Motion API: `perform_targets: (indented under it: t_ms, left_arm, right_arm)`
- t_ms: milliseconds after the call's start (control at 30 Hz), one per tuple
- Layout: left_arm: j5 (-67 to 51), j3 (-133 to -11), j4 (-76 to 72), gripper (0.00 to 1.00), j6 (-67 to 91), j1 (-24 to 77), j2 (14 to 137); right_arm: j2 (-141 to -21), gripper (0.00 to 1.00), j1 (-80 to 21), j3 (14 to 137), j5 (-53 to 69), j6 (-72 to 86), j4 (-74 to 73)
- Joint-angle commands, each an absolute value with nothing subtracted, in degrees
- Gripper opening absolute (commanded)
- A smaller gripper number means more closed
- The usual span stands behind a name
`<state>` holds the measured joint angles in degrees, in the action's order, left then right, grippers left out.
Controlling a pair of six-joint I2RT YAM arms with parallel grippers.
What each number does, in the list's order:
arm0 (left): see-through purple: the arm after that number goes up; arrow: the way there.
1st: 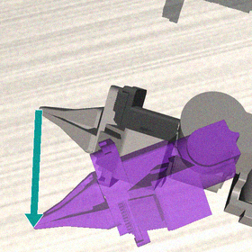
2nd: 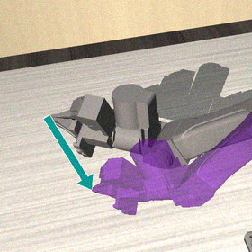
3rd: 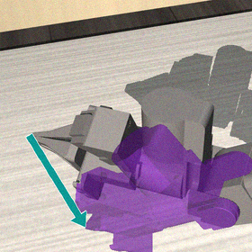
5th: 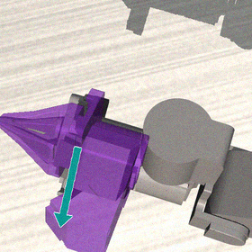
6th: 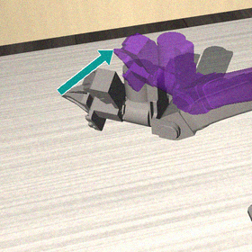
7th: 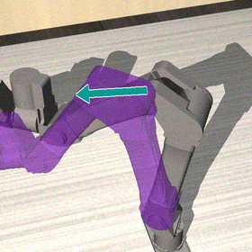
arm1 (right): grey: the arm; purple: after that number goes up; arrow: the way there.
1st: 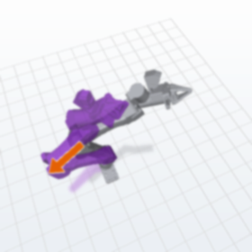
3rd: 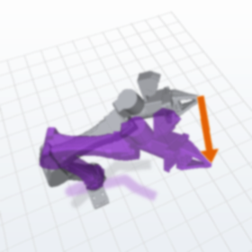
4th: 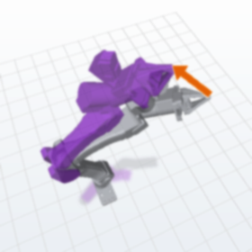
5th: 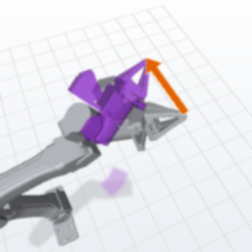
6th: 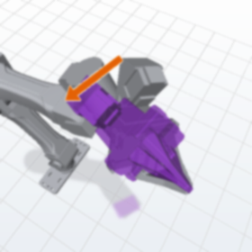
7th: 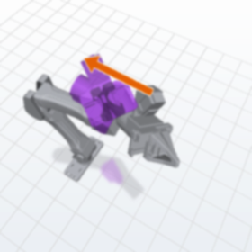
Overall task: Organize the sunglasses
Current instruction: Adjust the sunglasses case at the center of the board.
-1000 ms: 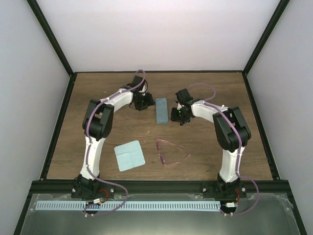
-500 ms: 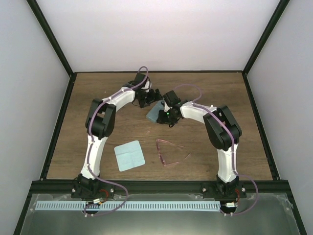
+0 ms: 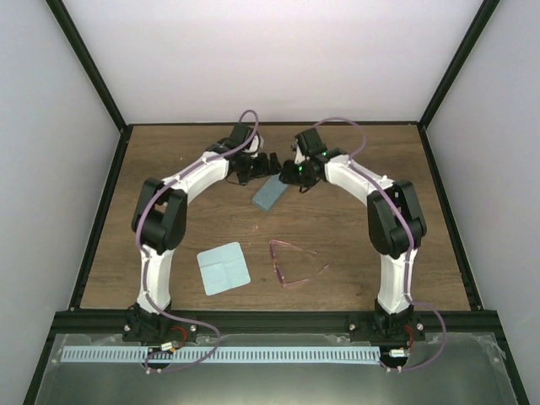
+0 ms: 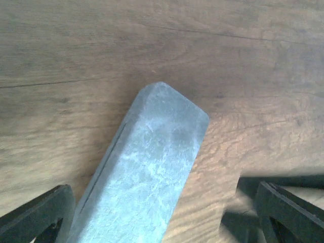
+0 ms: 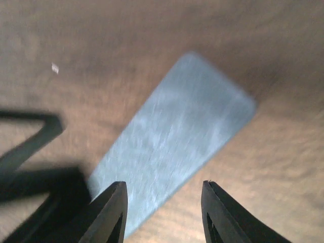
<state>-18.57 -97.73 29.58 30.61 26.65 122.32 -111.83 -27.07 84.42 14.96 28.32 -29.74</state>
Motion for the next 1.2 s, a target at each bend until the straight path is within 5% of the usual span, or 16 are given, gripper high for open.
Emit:
perform_targets:
  t_ms: [0,300,433,533,1167]
  left_arm:
    - [-14.72,-91.23,32.09,1.0,28.61,27.95,113.71]
    - [-7.65,-75.3,30.45,0.83,29.84,27.8,99.48]
    - [-10.24,-71.29,29.73,0.28,29.71,27.85,97.64]
    - [-13.82,-69.33,27.96,0.12,29.51,27.87,97.97]
    - [-16.33,-72.05,24.35,0.33,30.8,29.79,108.38]
  right_arm:
    - [-118.01,0.42,-23.15,97.06,12.64,26.77,-30.51]
    - [-134.77,0.47,-22.43,119.59,13.68,23.42,-37.6]
    - [-135.0,0.42,-22.58,115.16,16.13,24.79,-35.07]
    - [-132.53,0.4,-22.5,109.82,16.7,25.09,-32.48]
    - [-114.93,0.4,-27.27,81.79,21.11,20.24,-27.85]
